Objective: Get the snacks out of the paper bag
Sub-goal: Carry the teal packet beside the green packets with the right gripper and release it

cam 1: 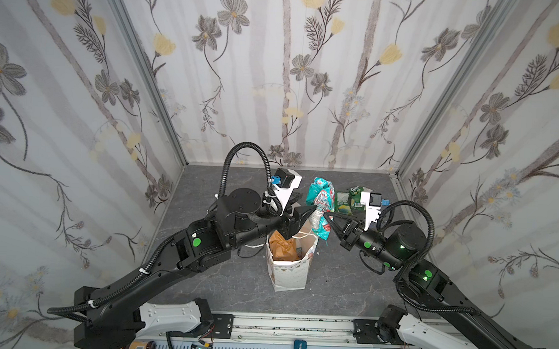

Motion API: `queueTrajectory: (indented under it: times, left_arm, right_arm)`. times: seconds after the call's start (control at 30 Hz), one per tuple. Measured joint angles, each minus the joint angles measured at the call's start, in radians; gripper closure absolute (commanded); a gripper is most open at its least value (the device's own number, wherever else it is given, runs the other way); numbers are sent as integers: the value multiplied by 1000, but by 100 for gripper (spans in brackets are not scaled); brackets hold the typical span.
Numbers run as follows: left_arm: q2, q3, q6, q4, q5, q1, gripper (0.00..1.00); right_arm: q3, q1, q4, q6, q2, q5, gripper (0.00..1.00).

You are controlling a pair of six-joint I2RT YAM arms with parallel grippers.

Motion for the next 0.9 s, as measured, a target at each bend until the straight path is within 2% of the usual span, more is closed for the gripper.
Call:
queueTrajectory:
  times: [0.1, 0.37, 0.5, 0.7, 0.9]
  left_arm:
    - [-35, -25, 7, -13, -3, 0, 28]
    - [-106, -64, 45, -152, -77, -1, 17]
    - [-141, -96, 60, -225, -131, -1, 0]
    - [-193, -142, 61, -275, -180, -1, 0]
    - [-223, -158, 66, -286, -219, -1, 0]
  right_arm:
    - [57, -46, -46, -31, 35, 46, 100]
    - [149, -224, -213, -79, 148, 102, 100]
    - [161, -301, -286, -103, 193, 122, 100]
    - [126, -373, -352, -130, 248, 178, 100]
    - [58, -390, -370, -136, 323, 230, 100]
